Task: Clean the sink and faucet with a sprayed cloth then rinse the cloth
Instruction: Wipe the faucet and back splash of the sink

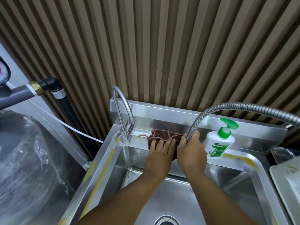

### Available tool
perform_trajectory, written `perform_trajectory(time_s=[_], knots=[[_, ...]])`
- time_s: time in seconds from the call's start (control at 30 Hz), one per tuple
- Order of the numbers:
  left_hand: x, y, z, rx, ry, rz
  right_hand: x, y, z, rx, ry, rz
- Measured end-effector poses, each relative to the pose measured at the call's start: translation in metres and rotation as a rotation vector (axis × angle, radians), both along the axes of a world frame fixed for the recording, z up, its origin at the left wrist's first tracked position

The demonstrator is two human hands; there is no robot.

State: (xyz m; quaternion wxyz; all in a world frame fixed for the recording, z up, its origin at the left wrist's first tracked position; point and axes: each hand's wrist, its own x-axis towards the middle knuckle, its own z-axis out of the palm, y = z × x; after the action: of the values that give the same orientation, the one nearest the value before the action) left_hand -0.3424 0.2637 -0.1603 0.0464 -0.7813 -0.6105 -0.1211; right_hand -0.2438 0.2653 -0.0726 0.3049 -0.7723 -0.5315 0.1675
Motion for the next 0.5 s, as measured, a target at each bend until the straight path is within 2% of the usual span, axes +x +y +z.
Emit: perform_trajectory(time_s=[0.23,0.37,0.5], knots=[[0.0,-0.002,-0.007,-0.004,0.031,0.046,0.0,0.0,0.0,0.003,-0.01,0.007],[-0.02,-0.006,0.007,-0.144,0.092,0.301,-0.002,-0.003,0.0,0.01,0.008,0.009],[-0.042,-0.002,0.023,-0.284,0.224,0.445,-0.001,-0.004,0.002,0.009,0.027,0.013]])
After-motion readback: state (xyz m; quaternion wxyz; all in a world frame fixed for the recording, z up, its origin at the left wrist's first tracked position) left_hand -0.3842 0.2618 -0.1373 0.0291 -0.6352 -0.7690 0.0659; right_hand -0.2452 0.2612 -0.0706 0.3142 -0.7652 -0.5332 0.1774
